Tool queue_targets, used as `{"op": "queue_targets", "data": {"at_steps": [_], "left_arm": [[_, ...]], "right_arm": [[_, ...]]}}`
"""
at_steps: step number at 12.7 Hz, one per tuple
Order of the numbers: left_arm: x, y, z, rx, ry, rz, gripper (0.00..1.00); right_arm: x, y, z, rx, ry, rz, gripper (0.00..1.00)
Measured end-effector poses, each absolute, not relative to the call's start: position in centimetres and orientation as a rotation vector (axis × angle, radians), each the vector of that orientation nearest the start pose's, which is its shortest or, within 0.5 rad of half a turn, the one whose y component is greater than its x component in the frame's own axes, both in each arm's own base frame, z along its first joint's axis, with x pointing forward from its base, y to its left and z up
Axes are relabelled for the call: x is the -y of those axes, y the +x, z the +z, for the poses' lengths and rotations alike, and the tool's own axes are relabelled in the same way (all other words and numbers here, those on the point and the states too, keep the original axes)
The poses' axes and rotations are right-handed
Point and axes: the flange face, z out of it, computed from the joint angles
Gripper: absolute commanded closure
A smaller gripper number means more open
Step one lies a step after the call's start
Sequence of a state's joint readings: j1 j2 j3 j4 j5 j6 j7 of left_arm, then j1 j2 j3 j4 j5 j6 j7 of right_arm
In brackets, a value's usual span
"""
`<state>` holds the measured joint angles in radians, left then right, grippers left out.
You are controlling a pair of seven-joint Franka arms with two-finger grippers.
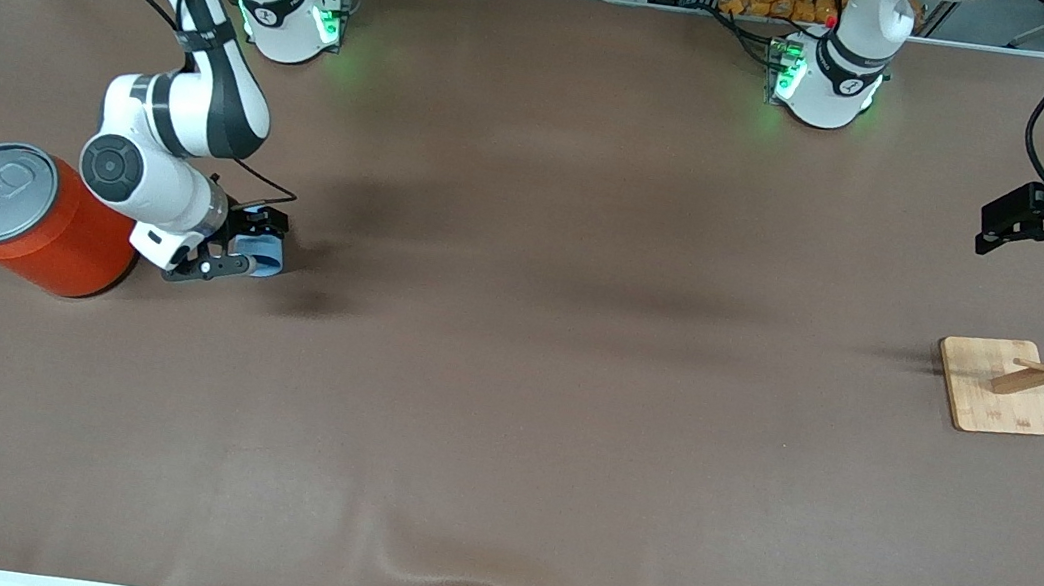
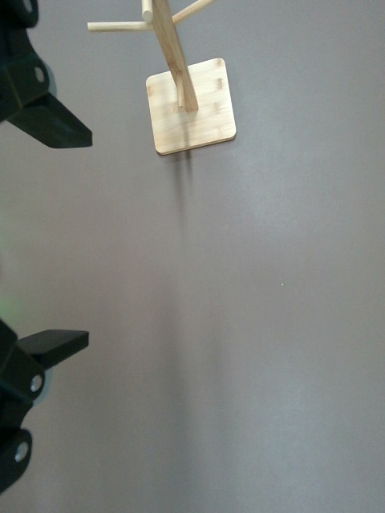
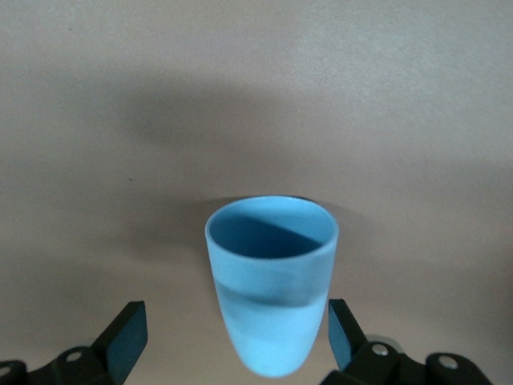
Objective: Flip cup
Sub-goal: 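Lower the right gripper over the blue cup and grasp it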
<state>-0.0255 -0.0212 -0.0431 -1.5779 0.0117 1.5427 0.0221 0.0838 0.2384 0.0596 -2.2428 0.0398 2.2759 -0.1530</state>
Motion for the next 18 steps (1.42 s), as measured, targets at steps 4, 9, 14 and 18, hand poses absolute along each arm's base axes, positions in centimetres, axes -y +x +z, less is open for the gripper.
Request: {"op": "queue_targets", "data": {"at_steps": [4,9,14,18], "left_arm": [[3.6,54.4,63.0,-0.141,-3.125,0.022,0.0],[3.6,54.4,63.0,-0.141,-3.125,0.022,0.0],[3.6,54.4,63.0,-0.141,-3.125,0.021,0.0],[3.6,54.4,63.0,-0.141,-3.125,0.021,0.0]], "right_arm": [[-7.2,51.5,23.3,0.486,-3.048,0.286,0.0],[-6.3,51.3,19.7,0.553,-3.042,0.237,0.93],[-5.6,52.3,21.2,0.677,-2.996,0.3,1.0],[-12.9,57.1,27.9,0.872,-2.937,0.165,1.0]]}}
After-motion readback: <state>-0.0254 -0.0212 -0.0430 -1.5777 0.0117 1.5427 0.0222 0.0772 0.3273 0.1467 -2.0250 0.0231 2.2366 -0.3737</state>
